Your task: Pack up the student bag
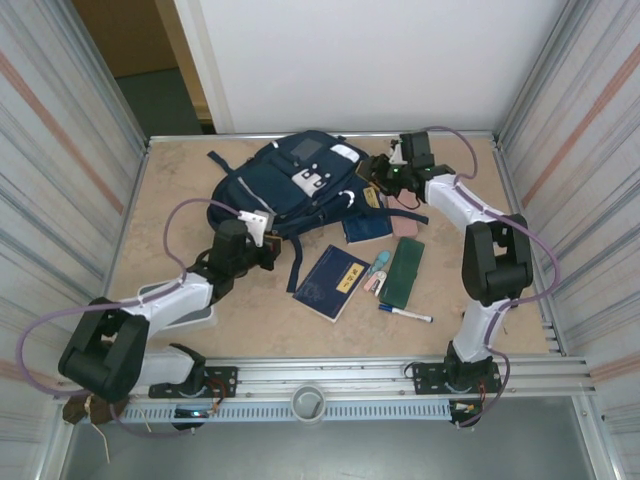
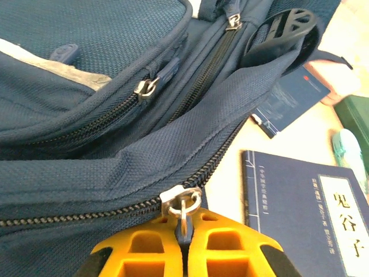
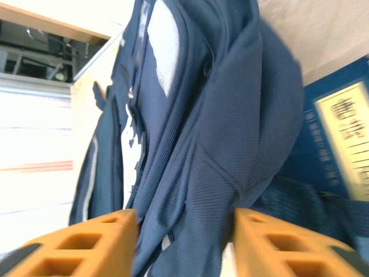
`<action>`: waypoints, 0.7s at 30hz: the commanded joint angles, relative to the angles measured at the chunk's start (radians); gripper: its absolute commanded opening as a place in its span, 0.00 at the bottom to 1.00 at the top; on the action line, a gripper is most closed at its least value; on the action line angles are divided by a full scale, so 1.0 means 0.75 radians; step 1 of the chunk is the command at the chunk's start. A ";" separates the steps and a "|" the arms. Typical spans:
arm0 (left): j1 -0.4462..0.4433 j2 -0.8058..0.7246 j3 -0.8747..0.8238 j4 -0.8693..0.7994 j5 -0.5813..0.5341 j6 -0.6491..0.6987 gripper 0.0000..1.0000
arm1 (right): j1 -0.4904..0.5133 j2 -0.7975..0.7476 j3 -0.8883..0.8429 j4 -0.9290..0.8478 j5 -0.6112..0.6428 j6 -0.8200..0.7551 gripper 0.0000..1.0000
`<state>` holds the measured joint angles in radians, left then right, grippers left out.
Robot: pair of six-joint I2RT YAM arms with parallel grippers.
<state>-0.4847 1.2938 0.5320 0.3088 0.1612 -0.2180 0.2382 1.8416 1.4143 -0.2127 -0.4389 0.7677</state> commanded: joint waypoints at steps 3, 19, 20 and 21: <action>-0.066 0.037 0.059 0.012 0.024 -0.035 0.00 | 0.056 -0.250 -0.274 0.019 -0.019 0.038 0.65; -0.104 0.007 0.024 -0.013 0.039 0.012 0.00 | 0.419 -0.056 -0.434 0.438 0.259 0.480 0.60; -0.104 -0.007 0.018 -0.029 0.026 0.017 0.00 | 0.413 -0.045 -0.431 0.437 0.269 0.470 0.47; -0.103 -0.021 0.016 -0.047 0.006 0.021 0.00 | 0.406 -0.040 -0.429 0.431 0.276 0.456 0.38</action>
<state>-0.5537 1.3296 0.5388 0.2722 0.1665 -0.2298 0.5510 1.7889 1.0653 0.0914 -0.2935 1.0962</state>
